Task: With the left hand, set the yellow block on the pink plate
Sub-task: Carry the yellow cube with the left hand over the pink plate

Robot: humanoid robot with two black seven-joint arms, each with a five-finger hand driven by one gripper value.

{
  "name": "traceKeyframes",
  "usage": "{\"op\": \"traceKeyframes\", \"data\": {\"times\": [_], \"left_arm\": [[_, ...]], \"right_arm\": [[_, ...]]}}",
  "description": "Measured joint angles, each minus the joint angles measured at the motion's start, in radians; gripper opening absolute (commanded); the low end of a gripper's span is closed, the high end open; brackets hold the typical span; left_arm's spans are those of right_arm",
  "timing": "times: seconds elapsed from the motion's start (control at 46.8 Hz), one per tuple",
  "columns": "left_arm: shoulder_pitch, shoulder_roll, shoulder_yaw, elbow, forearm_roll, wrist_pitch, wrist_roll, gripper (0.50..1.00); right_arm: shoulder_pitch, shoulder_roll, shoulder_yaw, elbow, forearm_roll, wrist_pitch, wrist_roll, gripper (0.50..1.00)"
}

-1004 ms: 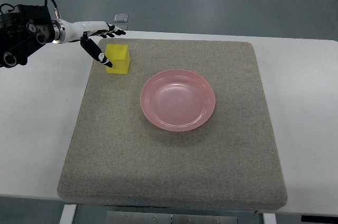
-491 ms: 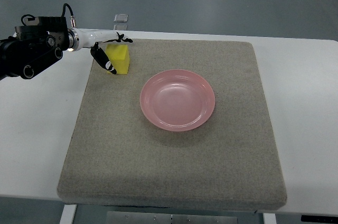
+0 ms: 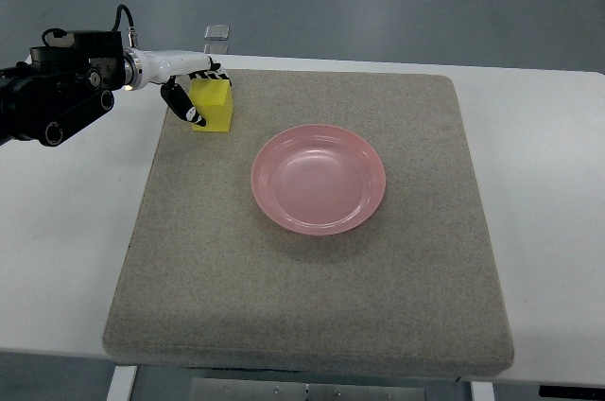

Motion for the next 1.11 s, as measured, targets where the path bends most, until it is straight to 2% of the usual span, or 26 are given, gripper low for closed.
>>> {"op": "traceKeyframes", "data": {"times": [0.085, 0.149, 0.235, 0.278, 0.384, 0.555, 0.641, 0.683, 0.747, 0.982, 1.11], "left_arm": [[-0.001, 0.001, 0.0, 0.0, 0.001, 0.001, 0.0, 0.709], [-0.003, 0.003, 0.0, -0.001, 0.001, 0.001, 0.0, 0.696], [-0.004, 0.004, 0.0, -0.001, 0.001, 0.001, 0.0, 0.632], [-0.004, 0.005, 0.0, -0.002, 0.001, 0.001, 0.0, 0.626], [-0.008, 0.008, -0.002, -0.003, 0.001, 0.0, 0.0, 0.555], [-0.052, 0.028, -0.01, -0.01, -0.004, 0.0, 0.0, 0.553], [-0.078, 0.045, -0.011, -0.059, -0.005, -0.006, -0.001, 0.551], [-0.093, 0.058, -0.011, -0.099, -0.005, -0.01, -0.002, 0.544], [-0.109, 0.08, -0.012, -0.171, -0.004, -0.012, -0.002, 0.501], [-0.128, 0.121, -0.01, -0.431, 0.0, -0.016, -0.003, 0.5], [-0.128, 0.121, -0.003, -0.5, 0.015, -0.017, -0.003, 0.5]], "right_arm": [[0.0, 0.0, 0.0, 0.0, 0.0, 0.0, 0.0, 0.924], [0.0, 0.0, 0.0, 0.0, 0.0, 0.0, 0.0, 0.924], [0.0, 0.0, 0.0, 0.0, 0.0, 0.0, 0.0, 0.924], [0.0, 0.0, 0.0, 0.0, 0.0, 0.0, 0.0, 0.924], [0.0, 0.0, 0.0, -0.001, 0.0, 0.0, 0.0, 0.924], [0.0, 0.0, 0.0, -0.001, 0.0, 0.0, 0.0, 0.924], [0.0, 0.0, 0.0, -0.001, 0.0, 0.0, 0.0, 0.924], [0.0, 0.0, 0.0, -0.001, 0.0, 0.0, 0.0, 0.924], [0.0, 0.0, 0.0, -0.001, 0.0, 0.0, 0.0, 0.924], [0.0, 0.0, 0.0, 0.0, 0.0, 0.0, 0.0, 0.924], [0.0, 0.0, 0.0, -0.001, 0.0, 0.0, 0.0, 0.924]]}}
